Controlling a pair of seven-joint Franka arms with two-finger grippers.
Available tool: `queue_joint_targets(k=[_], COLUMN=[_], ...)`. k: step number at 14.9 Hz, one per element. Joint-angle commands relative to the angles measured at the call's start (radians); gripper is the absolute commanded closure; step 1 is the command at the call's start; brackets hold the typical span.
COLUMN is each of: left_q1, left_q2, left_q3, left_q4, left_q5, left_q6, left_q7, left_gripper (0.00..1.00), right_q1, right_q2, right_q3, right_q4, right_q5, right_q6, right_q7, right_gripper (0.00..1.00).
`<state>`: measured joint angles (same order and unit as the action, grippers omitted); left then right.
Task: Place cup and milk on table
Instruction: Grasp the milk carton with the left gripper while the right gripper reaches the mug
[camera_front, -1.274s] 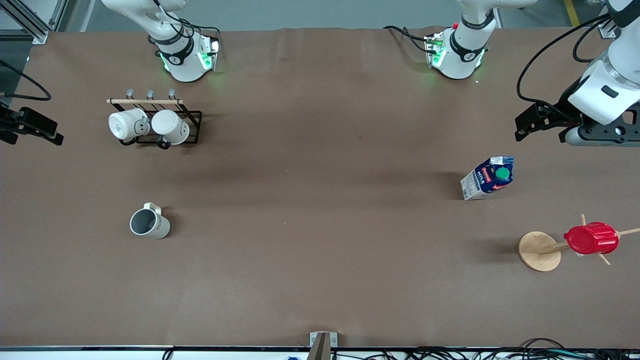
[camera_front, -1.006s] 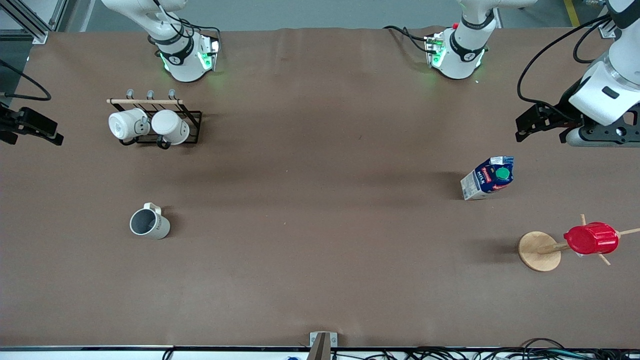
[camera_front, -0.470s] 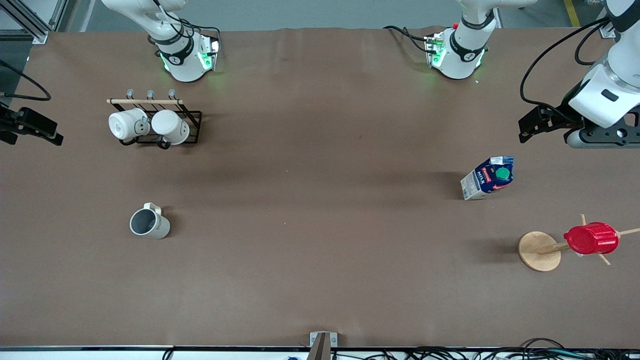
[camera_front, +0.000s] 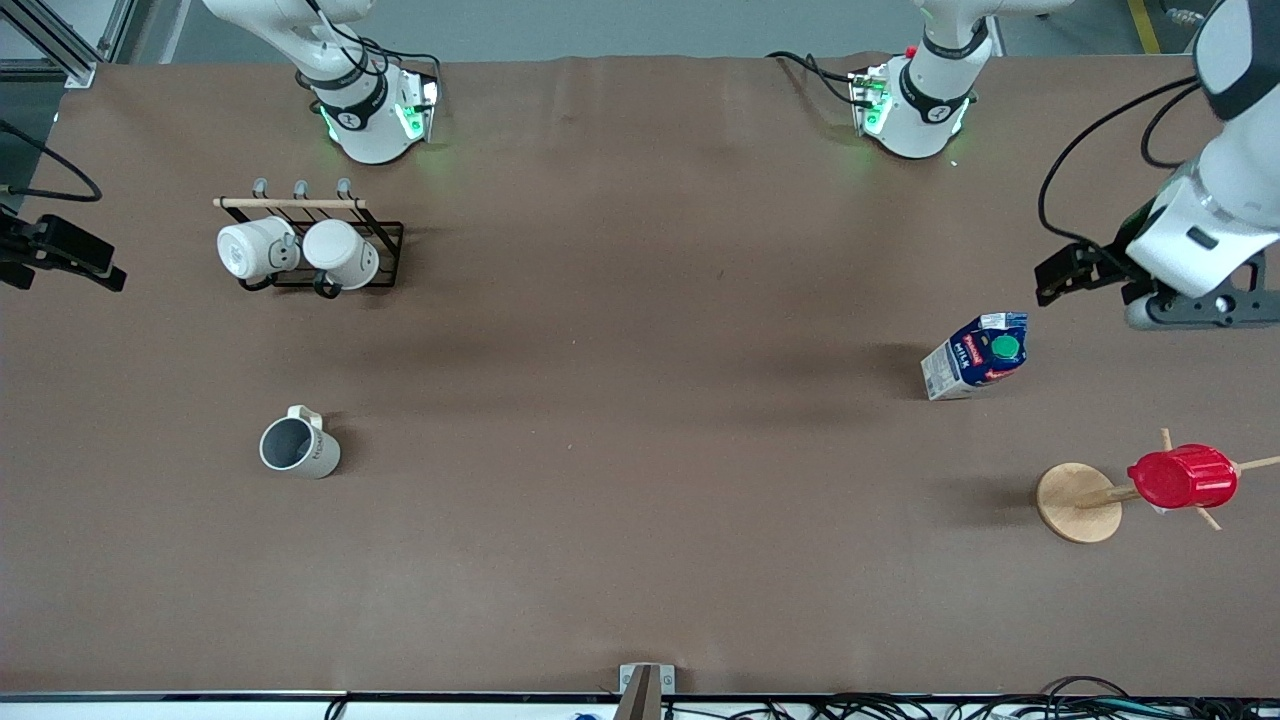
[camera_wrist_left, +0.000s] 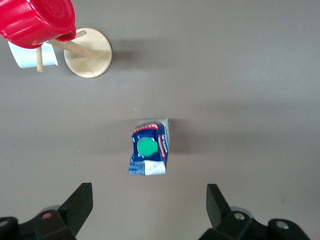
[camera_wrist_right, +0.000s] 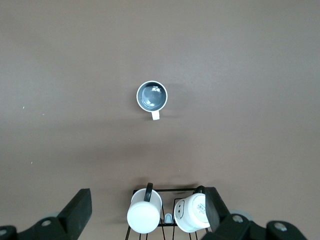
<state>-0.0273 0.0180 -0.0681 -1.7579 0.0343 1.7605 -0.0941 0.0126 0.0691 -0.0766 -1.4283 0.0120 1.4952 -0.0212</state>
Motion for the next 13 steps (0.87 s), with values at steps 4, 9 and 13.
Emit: queue_joint_targets(k=[4,9,13], left_q1=[0.038,0.041,0.040], left_q2=[0.016,0.074,0.086], left_q3=[-0.001,-0.004,-0.005], left_q4=[-0.175,-0.239,-0.290], left_q5=[0.032,0.018,0.016], left_q6=[0.192,0.307,0.355], left_q7=[0.001,-0.004,-0.006], left_gripper=[0.00,0.00,0.00], right_q1=[-0.002,-0.025,-0.043], right_q2=[0.119,0.282,0.392], right_q3=[0.008,0.000,0.001], right_q4=[-0.041,-0.162,-0.254], right_q5=[-0.032,-0.030,-0.015], right_q6=[0.074,0.325,0.558], right_q7=[0.009,-0.015,-0.075], right_gripper=[0.00,0.00,0.00])
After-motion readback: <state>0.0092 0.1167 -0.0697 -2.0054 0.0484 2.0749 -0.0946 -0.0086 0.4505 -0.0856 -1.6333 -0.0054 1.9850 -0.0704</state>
